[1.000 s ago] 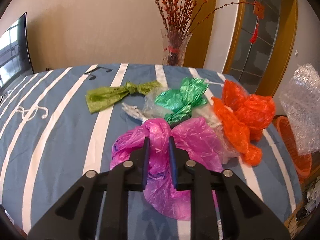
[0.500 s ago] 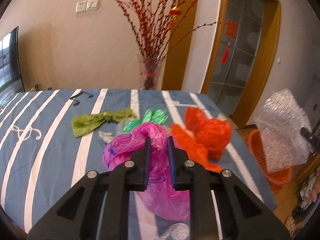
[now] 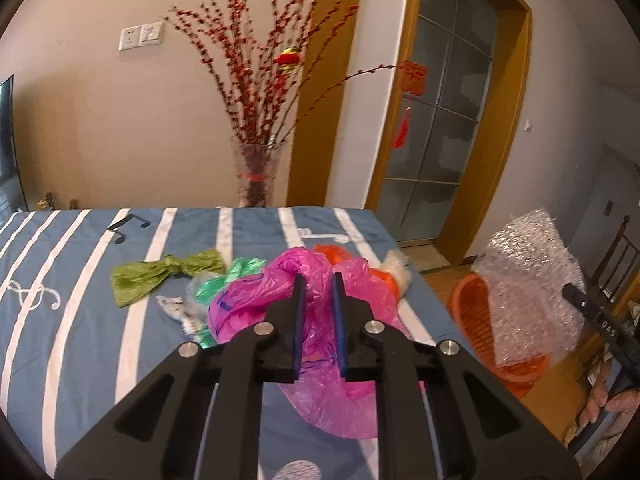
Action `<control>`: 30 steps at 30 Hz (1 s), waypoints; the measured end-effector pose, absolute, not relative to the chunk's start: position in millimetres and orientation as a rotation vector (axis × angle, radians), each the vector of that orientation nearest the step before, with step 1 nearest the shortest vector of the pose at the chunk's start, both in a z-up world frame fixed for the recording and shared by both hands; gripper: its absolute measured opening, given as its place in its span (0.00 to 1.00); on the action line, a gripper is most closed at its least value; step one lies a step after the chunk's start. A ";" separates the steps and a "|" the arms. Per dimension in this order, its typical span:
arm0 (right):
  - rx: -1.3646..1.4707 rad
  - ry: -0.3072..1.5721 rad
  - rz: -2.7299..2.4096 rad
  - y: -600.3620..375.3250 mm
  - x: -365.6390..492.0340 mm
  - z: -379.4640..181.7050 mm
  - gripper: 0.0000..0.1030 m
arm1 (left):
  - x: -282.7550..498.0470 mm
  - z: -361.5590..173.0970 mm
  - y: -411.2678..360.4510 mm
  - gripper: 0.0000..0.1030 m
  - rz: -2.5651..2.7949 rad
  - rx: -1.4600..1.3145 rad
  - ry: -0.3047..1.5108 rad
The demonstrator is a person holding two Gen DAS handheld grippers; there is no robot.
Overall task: Collect trash
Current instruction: 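Carry the bubble wrap and pink bag over the orange basket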
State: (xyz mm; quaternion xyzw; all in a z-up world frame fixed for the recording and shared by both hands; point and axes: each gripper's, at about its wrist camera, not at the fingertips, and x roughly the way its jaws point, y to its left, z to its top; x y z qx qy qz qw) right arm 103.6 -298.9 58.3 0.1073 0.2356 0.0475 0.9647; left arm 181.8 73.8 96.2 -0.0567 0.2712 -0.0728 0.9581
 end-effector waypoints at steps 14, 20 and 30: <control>0.248 0.442 0.010 -338.1 93.6 63.0 0.05 | 206.9 103.3 -32.2 0.13 -0.368 -0.132 0.537; 0.276 0.430 -0.034 -364.4 90.9 61.5 0.05 | 225.4 84.8 -82.5 0.13 -0.431 -0.128 0.581; 0.341 0.440 -0.062 -397.6 99.5 44.3 0.05 | 245.7 62.0 -147.3 0.14 -0.515 -0.093 0.608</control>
